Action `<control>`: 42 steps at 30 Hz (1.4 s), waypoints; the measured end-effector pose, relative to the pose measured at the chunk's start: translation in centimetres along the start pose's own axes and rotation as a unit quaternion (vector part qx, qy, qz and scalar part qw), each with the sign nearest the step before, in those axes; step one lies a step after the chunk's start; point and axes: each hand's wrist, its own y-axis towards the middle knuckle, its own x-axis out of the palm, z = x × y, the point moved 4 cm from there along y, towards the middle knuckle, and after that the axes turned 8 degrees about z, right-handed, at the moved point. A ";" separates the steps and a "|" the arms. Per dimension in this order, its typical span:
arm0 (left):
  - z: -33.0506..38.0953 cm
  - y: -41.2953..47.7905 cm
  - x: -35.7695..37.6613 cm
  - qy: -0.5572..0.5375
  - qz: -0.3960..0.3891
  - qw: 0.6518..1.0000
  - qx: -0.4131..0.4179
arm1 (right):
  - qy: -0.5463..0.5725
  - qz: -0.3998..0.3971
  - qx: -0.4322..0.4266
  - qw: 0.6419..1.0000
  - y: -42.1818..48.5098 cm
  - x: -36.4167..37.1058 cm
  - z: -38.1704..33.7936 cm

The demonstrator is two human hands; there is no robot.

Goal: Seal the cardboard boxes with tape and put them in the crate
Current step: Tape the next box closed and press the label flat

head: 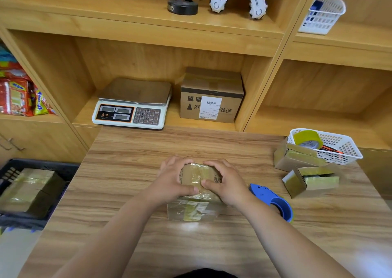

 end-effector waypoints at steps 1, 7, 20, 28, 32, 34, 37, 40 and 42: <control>0.0 0.0 0.0 -0.004 0.009 1.000 -0.001 | 0.009 0.012 0.001 1.000 0.0 0.0 -0.1; 0.2 -0.2 0.0 -0.013 0.100 0.995 -0.013 | 0.008 0.115 0.072 0.991 -1.3 0.0 0.0; 1.1 -1.5 -0.6 0.034 0.244 0.967 -0.070 | -0.011 0.214 0.104 0.971 -2.5 -1.3 -1.3; -2.5 -3.0 2.3 0.022 0.218 0.972 -0.084 | -0.075 0.158 0.051 0.983 -5.4 2.2 1.3; -5.1 -3.9 4.4 0.052 0.179 0.977 -0.105 | -0.150 0.078 0.012 0.986 -7.5 4.6 2.7; -5.9 -4.3 5.0 0.077 0.176 0.976 -0.099 | -0.194 0.048 0.006 0.980 -7.8 5.2 2.9; -6.4 -4.5 5.0 0.105 0.176 0.974 -0.101 | -0.217 0.093 -0.010 0.972 -7.1 5.0 2.5; -6.7 -3.4 4.6 0.115 0.148 0.974 -0.125 | -0.227 0.104 0.001 0.968 -5.6 5.1 1.8; -6.8 -2.5 4.3 0.120 0.127 0.975 -0.139 | -0.225 0.111 0.005 0.968 -4.7 5.3 1.6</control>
